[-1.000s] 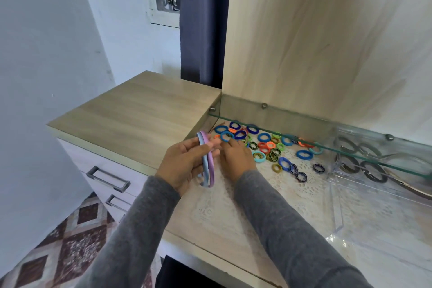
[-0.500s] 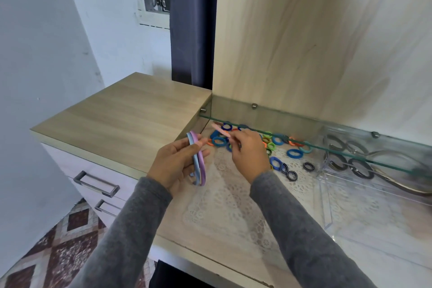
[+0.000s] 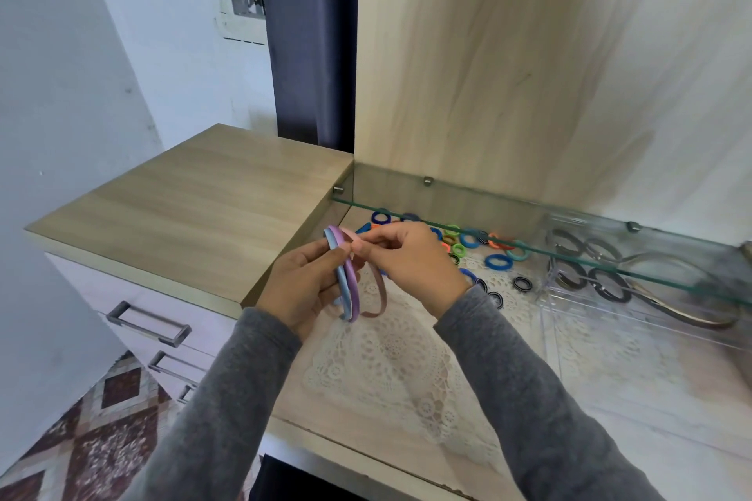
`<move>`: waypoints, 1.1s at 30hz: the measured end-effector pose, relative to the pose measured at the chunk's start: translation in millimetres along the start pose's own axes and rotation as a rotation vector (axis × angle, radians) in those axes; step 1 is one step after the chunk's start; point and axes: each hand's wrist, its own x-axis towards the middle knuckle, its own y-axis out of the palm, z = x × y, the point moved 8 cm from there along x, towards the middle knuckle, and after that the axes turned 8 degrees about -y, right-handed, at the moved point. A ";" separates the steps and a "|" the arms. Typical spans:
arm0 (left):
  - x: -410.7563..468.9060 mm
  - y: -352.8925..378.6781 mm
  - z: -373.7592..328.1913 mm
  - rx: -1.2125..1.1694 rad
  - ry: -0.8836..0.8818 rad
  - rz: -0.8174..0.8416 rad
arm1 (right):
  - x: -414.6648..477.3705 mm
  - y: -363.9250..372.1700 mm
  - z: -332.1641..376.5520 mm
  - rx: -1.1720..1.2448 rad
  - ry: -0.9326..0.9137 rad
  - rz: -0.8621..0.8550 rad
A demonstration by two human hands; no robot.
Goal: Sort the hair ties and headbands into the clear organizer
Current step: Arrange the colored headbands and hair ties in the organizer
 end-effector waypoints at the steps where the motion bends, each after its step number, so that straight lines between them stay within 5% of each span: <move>1: -0.6 0.2 -0.1 0.004 -0.001 -0.001 | -0.5 1.7 -2.0 0.011 0.017 0.007; 33: -5.5 20.0 -0.7 -0.108 -0.106 0.144 | -7.0 7.6 11.6 0.044 -0.010 0.170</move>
